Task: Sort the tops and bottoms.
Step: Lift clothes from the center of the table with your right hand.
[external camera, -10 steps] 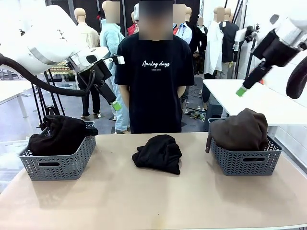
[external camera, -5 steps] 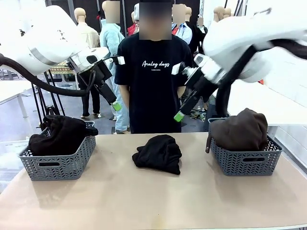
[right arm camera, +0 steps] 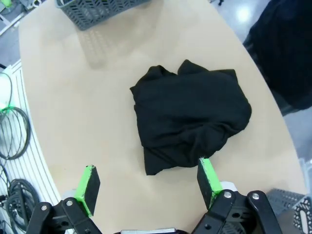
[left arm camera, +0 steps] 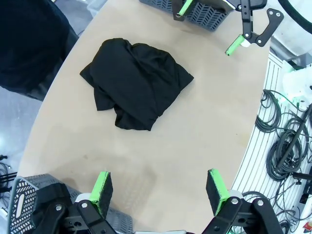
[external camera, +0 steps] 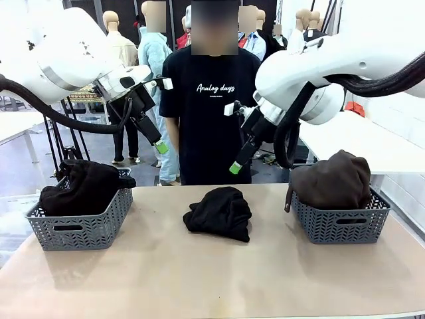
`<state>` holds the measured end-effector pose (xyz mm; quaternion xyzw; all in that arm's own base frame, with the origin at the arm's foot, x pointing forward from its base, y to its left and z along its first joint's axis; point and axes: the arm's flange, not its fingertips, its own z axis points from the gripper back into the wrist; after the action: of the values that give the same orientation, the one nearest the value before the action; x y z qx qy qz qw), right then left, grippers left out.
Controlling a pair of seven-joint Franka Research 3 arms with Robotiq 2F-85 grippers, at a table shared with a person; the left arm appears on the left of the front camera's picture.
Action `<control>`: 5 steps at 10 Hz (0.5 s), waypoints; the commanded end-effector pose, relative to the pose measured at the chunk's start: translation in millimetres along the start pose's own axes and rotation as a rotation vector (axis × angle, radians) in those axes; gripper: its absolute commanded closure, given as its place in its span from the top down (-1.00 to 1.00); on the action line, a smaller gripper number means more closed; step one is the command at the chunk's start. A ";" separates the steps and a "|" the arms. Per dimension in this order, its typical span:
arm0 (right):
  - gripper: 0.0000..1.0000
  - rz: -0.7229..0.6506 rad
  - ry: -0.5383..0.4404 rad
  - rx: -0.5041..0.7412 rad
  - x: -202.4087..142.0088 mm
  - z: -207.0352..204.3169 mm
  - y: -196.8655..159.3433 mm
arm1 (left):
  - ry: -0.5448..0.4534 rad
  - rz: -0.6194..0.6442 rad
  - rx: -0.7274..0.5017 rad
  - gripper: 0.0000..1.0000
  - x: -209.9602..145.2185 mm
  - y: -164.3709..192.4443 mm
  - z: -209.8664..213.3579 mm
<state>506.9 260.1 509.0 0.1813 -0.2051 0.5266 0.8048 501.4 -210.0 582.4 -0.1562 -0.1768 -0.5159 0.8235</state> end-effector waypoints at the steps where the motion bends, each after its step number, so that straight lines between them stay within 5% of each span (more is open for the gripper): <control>1: 1.00 -0.010 0.006 0.000 -2.9 -2.7 -3.6 | -0.004 0.001 0.002 1.00 -0.5 -0.1 2.1; 3: 1.00 -0.039 0.103 -0.067 -21.2 -6.7 8.1 | -0.004 0.001 0.002 1.00 -0.5 -0.1 2.1; 5: 1.00 -0.036 0.142 -0.042 4.7 -28.5 -17.7 | -0.004 0.001 0.002 1.00 -0.5 -0.1 2.1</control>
<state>507.2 254.9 486.7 0.1376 -0.1677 0.5243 0.8234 501.4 -210.1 582.6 -0.1562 -0.1770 -0.5159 0.8235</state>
